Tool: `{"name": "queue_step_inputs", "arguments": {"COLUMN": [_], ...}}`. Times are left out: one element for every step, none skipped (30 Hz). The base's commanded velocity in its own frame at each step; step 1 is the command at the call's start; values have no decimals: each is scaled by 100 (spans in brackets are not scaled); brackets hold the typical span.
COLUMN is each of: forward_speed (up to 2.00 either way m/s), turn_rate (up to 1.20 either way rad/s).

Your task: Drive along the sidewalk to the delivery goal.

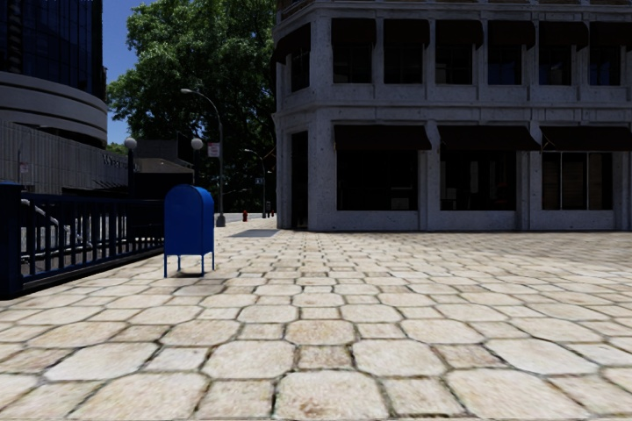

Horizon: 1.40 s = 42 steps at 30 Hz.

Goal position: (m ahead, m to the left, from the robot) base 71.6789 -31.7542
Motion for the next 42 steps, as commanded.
{"name": "queue_step_inputs", "arguments": {"forward_speed": [149, 149, 149, 149, 149, 149, 149, 149, 149, 149, 149, 149, 149, 149, 149, 149, 149, 149, 149, 149, 149, 149, 149, 149, 149, 149, 149, 149, 149, 149, 149, 149, 149, 149, 149, 149, 149, 149, 149, 149, 149, 149], "turn_rate": [0, 0, 0, 0, 0, 0, 0, 0, 0, 0, 0, 0, 0, 0, 0, 0, 0, 0, 0, 0, 0, 0, 0, 0, 0, 0, 0, 0, 0, 0, 0, 0, 0, 0, 0, 0, 0, 0, 0, 0, 0, 0]}}
